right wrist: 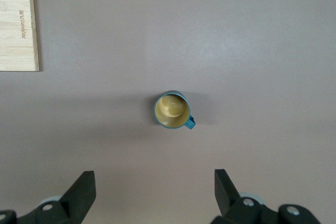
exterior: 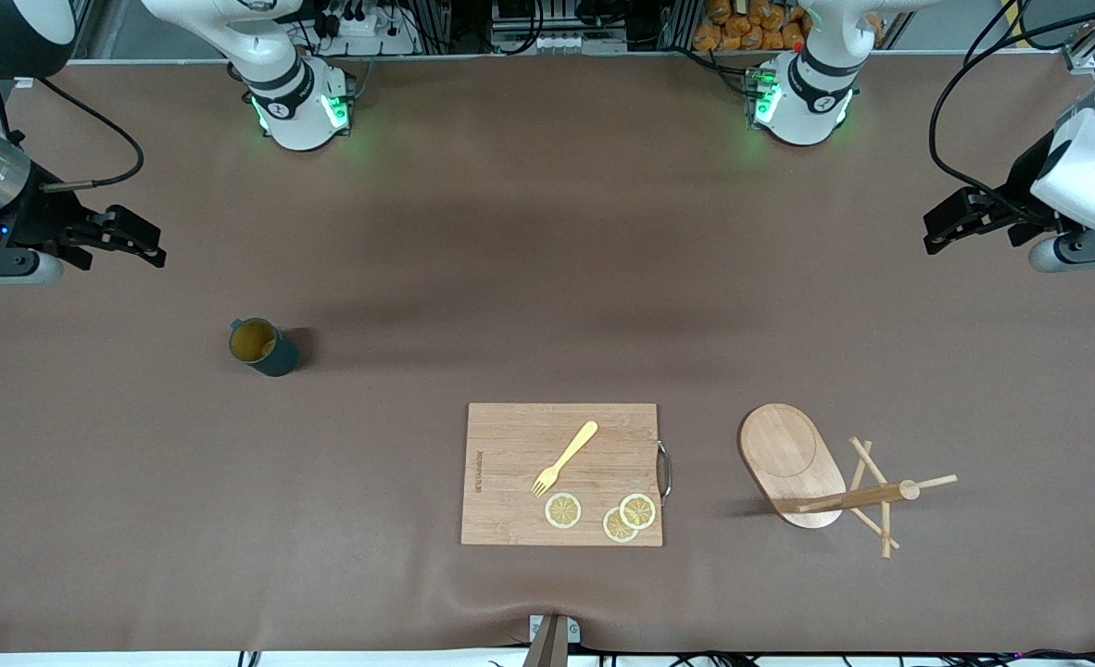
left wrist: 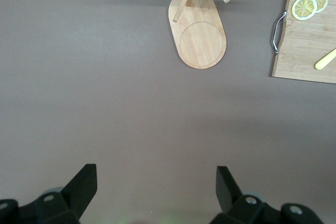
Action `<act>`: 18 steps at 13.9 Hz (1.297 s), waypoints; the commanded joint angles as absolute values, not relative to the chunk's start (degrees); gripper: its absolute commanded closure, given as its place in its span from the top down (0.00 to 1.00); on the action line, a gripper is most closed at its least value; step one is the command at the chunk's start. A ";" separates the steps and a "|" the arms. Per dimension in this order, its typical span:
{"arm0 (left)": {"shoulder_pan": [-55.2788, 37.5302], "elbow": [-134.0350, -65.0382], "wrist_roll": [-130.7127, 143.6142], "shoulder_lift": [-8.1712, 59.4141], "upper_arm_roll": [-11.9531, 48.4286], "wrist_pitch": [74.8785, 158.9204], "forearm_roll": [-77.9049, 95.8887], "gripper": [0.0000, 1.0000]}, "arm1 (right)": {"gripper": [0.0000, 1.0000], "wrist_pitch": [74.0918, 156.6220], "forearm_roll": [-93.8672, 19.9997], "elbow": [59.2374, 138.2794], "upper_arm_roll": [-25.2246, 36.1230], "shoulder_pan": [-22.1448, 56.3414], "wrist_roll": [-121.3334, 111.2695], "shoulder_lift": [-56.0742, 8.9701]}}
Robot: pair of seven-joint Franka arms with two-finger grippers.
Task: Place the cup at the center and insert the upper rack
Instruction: 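Reach the right gripper toward the teal mug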
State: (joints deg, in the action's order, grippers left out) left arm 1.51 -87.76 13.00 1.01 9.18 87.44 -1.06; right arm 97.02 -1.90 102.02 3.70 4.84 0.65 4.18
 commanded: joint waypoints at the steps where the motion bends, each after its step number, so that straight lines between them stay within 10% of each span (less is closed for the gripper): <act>1: 1.93 -87.36 11.87 0.53 9.23 86.48 -0.79 1.00 | 1.00 97.56 -2.72 102.83 3.60 4.75 0.35 4.83; 18: 1.23 -87.28 12.66 -3.07 11.68 86.33 -0.35 1.00 | 1.00 97.65 -2.81 103.54 3.52 5.45 8.16 3.61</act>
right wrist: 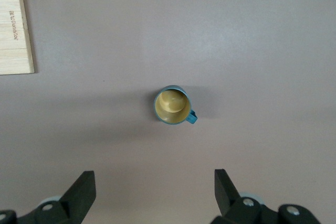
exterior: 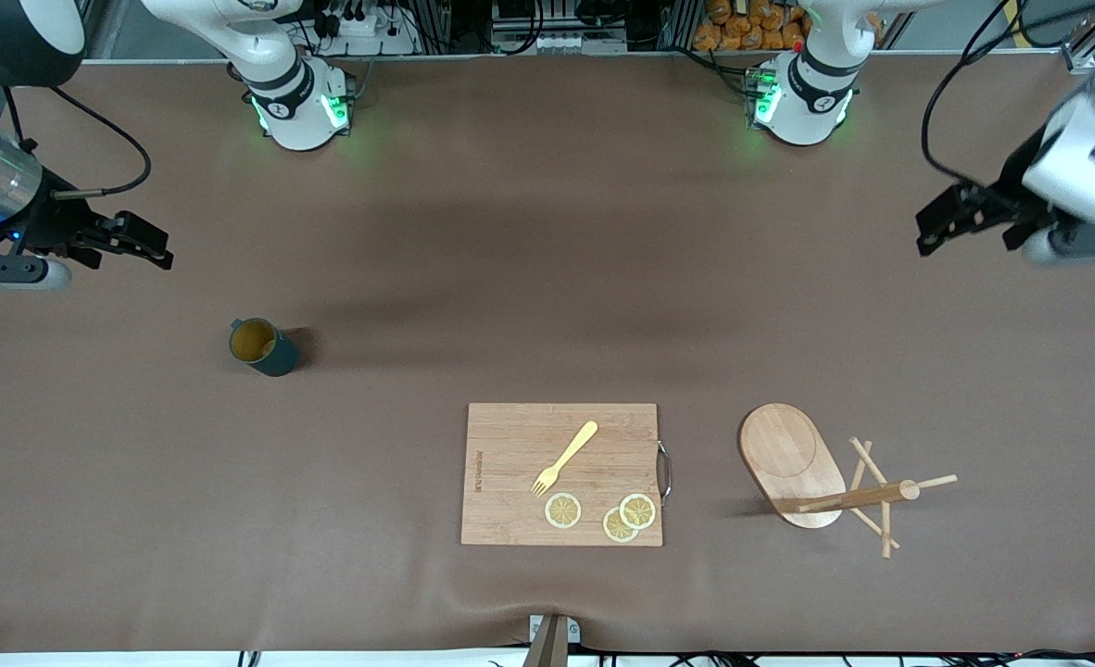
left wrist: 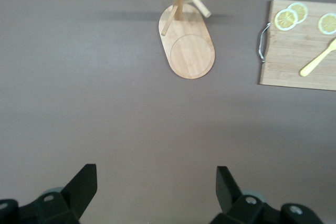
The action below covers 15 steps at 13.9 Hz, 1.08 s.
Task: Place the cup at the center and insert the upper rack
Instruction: 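Reach the right gripper toward the teal mug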
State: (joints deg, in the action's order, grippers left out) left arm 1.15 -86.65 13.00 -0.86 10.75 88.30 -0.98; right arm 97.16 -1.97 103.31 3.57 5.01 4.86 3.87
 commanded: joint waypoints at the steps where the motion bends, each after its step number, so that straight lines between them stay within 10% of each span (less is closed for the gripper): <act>1: 1.40 -87.28 12.83 -3.86 12.99 85.70 -0.09 1.00 | 1.00 97.73 -2.81 103.54 3.52 5.54 10.35 2.99; 15: 3.16 -87.98 12.48 -1.14 12.83 85.78 0.09 1.00 | 1.00 103.97 -10.02 103.54 3.78 0.70 27.16 -11.77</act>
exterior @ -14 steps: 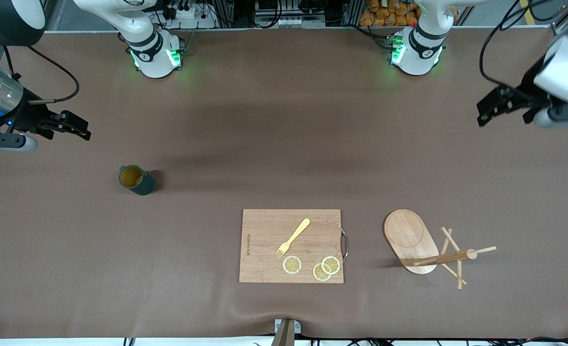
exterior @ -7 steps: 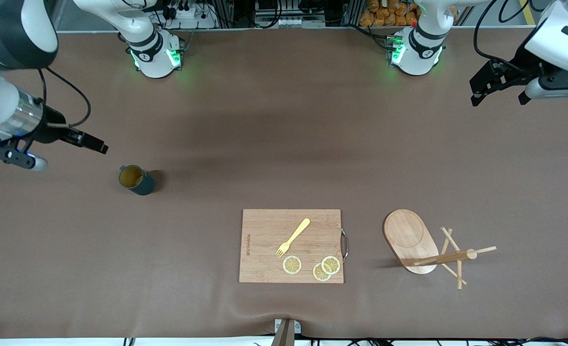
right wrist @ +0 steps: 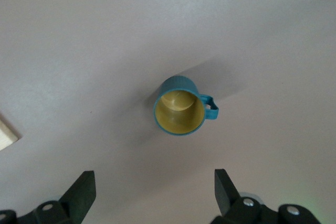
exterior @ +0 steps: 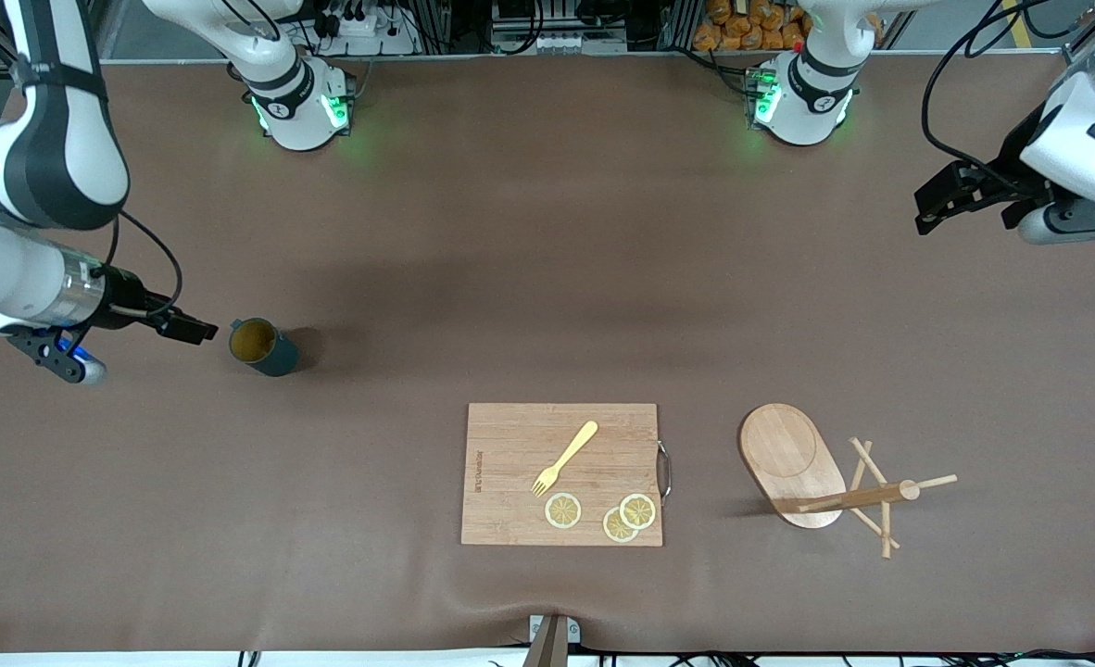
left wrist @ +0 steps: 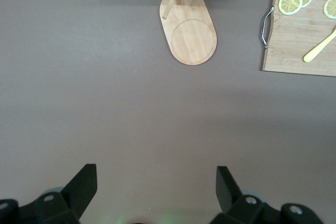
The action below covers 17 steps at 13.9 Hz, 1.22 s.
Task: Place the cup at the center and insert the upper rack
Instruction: 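Reach the right gripper toward the teal mug, then close the right gripper around the teal mug's body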
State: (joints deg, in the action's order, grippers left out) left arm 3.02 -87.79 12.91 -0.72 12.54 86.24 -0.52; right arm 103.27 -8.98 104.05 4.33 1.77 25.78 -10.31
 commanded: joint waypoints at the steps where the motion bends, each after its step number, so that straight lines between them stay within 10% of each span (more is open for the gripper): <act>1: 3.25 -88.33 12.48 -1.14 12.83 85.69 0.09 1.00 | 1.00 105.19 -10.02 103.54 3.78 0.44 27.16 -13.17; 17: 8.00 -88.15 11.95 2.02 13.09 88.07 0.00 1.00 | 1.00 115.13 -10.37 104.23 3.69 4.13 43.95 -26.37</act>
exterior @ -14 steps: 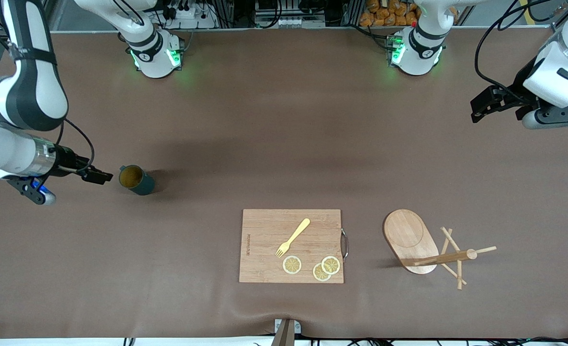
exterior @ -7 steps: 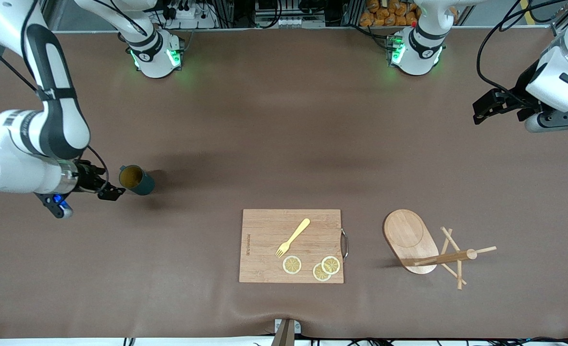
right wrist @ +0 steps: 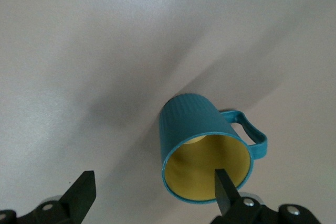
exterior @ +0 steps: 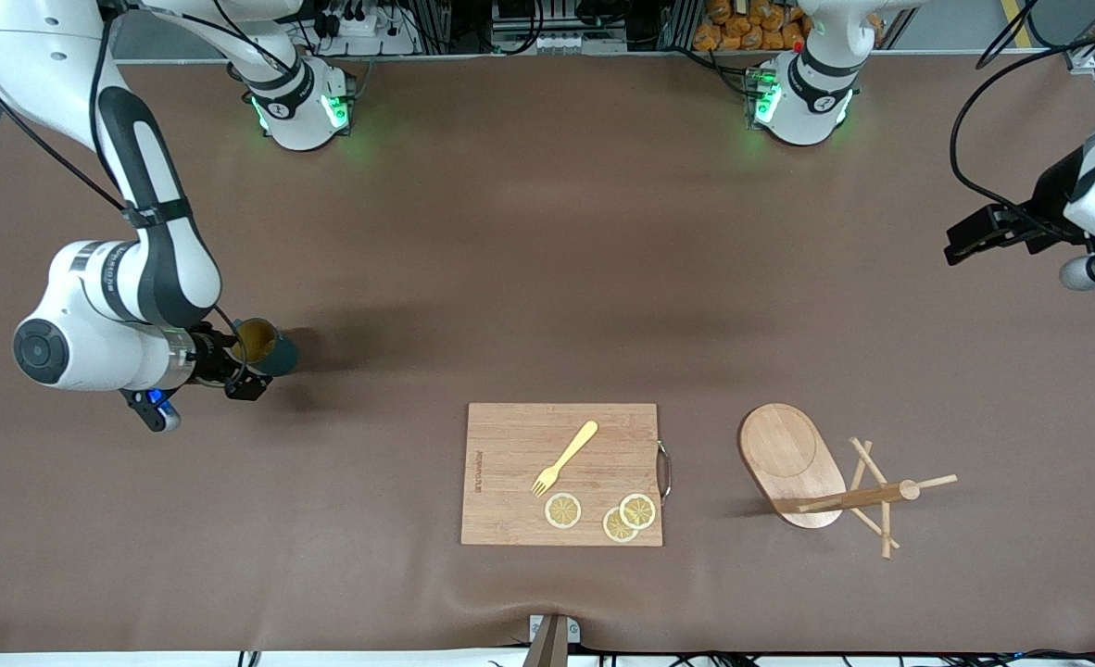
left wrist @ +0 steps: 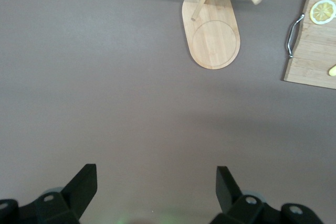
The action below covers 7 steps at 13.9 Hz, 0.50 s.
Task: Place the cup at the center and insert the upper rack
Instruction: 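Close the right gripper around the teal mug's body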
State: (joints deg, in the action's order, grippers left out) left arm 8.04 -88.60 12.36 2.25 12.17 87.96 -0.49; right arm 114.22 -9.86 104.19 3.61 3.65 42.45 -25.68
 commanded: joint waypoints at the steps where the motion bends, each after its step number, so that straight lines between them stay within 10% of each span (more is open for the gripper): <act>1: 7.91 -88.15 11.95 1.93 13.44 88.15 -0.09 1.00 | 1.00 116.09 -10.37 104.67 3.69 4.13 43.95 -26.98; 5: 7.74 -87.89 12.04 1.49 14.76 89.65 0.00 1.00 | 1.00 117.60 -10.28 104.77 3.69 3.96 43.86 -29.00; 7: 7.82 -88.24 12.04 1.67 15.21 90.44 0.00 1.00 | 0.67 117.77 -10.28 104.77 3.69 3.96 43.86 -29.44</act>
State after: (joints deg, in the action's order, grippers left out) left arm 7.40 -88.07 12.37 2.20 14.79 89.76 -0.48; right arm 117.36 -9.86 104.76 3.65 3.92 42.91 -29.37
